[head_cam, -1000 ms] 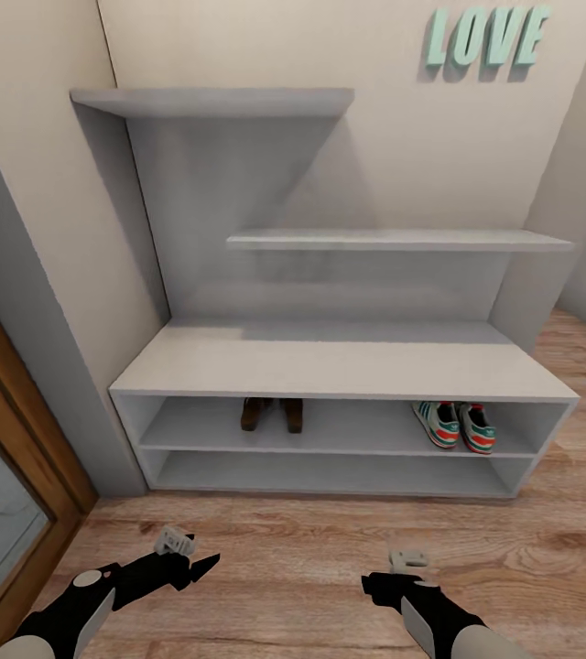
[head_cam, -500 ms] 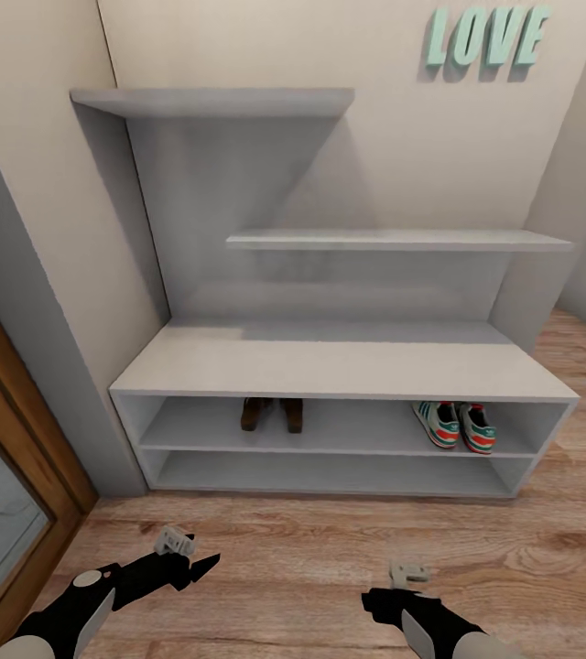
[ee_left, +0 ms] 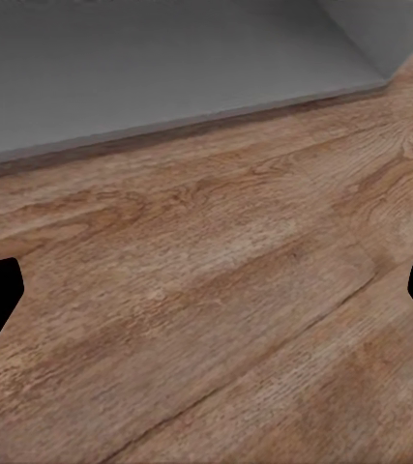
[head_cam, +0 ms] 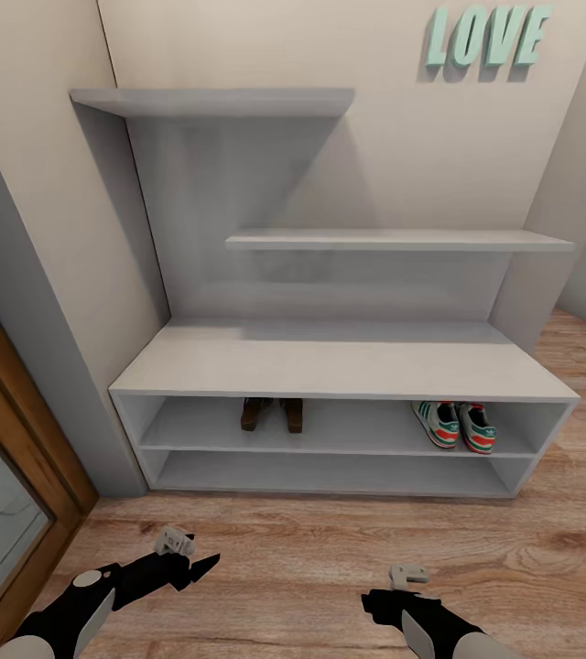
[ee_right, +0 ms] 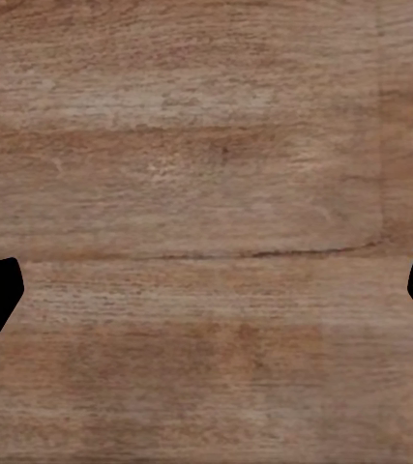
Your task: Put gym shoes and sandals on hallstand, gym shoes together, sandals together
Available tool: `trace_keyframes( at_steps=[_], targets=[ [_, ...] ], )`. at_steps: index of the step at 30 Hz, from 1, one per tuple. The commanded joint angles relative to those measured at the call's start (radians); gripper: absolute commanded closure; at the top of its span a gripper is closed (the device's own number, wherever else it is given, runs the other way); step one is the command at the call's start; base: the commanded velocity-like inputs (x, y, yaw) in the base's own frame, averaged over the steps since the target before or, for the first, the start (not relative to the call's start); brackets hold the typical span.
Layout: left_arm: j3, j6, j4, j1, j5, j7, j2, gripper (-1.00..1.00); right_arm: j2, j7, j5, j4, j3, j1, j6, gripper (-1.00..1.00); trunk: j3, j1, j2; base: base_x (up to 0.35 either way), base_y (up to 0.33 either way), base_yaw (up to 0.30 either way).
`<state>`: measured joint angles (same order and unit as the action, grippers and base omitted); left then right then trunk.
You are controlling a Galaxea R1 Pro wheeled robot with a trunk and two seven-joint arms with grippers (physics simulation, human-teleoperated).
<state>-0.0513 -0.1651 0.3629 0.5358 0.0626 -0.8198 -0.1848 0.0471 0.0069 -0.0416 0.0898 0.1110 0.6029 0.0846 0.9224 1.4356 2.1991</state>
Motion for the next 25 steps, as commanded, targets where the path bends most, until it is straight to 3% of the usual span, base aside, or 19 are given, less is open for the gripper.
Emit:
trace_keyframes(
  at_steps=[1,25],
  targets=[
    [-0.005,-0.004,-0.001,0.0,0.006,-0.001,-0.001,-1.0,0.0,0.001,-0.004,0.002,0.008,0.0,0.006,-1.0,0.001,0.0,0.0,0.0,0.0,0.0],
    [-0.005,-0.004,0.001,0.0,0.006,-0.002,0.001,-1.0,0.001,0.001,-0.004,0.002,0.008,0.0,0.006,-1.0,0.001,0.0,0.0,0.0,0.0,0.0]
  ],
)
